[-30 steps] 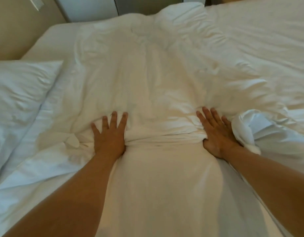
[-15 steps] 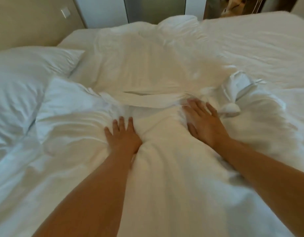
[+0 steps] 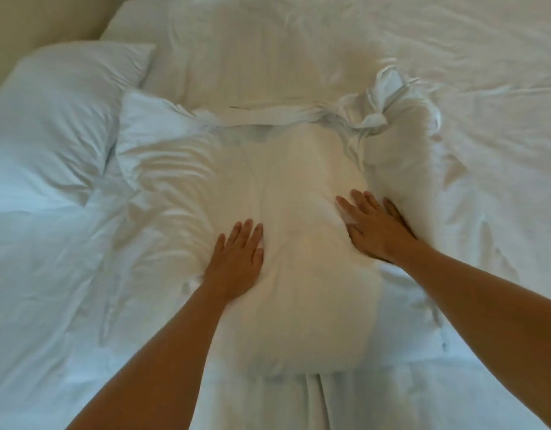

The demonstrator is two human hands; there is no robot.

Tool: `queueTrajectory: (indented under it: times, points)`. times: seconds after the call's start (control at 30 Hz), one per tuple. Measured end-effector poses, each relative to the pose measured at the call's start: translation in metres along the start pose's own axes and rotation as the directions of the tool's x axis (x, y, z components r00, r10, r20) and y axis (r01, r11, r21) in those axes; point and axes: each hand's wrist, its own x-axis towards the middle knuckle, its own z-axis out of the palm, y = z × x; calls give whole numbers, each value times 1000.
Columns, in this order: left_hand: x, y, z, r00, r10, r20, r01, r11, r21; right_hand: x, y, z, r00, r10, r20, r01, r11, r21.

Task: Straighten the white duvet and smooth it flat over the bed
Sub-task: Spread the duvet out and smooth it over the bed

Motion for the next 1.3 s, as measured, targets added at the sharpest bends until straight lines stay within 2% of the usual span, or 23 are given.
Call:
queueTrajectory:
  times: [0.17, 0.37, 0.4, 0.43, 0.47, 0.53, 0.6, 0.63, 0.7, 0.93, 1.1, 1.17, 1.27, 1.3]
  points:
    - [-120, 5, 24, 992, 128, 15, -128, 991, -35, -80, -17, -4, 983, -181, -35, 177, 980, -92]
    - [-192, 3, 48, 976, 213, 42, -217, 966, 145, -201, -29, 23, 894, -445, -60, 434, 891, -134]
    - [-194, -1, 56, 979, 197, 59, -204, 965, 166, -211, -29, 32, 896, -443, -36, 433, 889, -150]
    - [-189, -6, 64, 982, 185, -23, -176, 960, 217, -213, -28, 40, 901, -433, 2, 426, 885, -187]
    - [-182, -11, 68, 975, 187, -122, -151, 954, 261, -209, -28, 46, 908, -419, -19, 403, 883, -242]
    - [-175, -15, 60, 974, 140, -178, -75, 940, 334, -195, -31, 46, 915, -372, -153, 313, 897, -311]
    - [-170, -14, 55, 946, 119, -303, -21, 951, 308, -184, -36, 43, 909, -319, -267, 232, 922, -310]
    - [-169, -13, 50, 927, 87, -364, 16, 962, 272, -181, -39, 42, 913, -276, -299, 182, 934, -308]
    - [-165, -13, 52, 915, 55, -400, 59, 962, 267, -176, -42, 44, 919, -213, -331, 118, 951, -284]
    - [-161, -4, 80, 951, -78, -299, 174, 935, 309, -171, -56, 78, 944, -44, -326, -30, 976, -218]
    - [-165, 0, 79, 979, -51, -197, 124, 919, 375, -179, -53, 90, 987, 27, -157, -59, 976, -209]
    - [-172, 1, 73, 981, -64, -183, 135, 905, 405, -186, -58, 79, 993, 44, -113, -65, 979, -194]
    - [-186, 2, 66, 984, -49, -171, 121, 888, 444, -206, -61, 64, 992, -24, -124, -15, 953, -302]
    - [-193, 3, 62, 986, -47, -160, 116, 883, 454, -214, -63, 59, 997, -5, -76, -18, 954, -300]
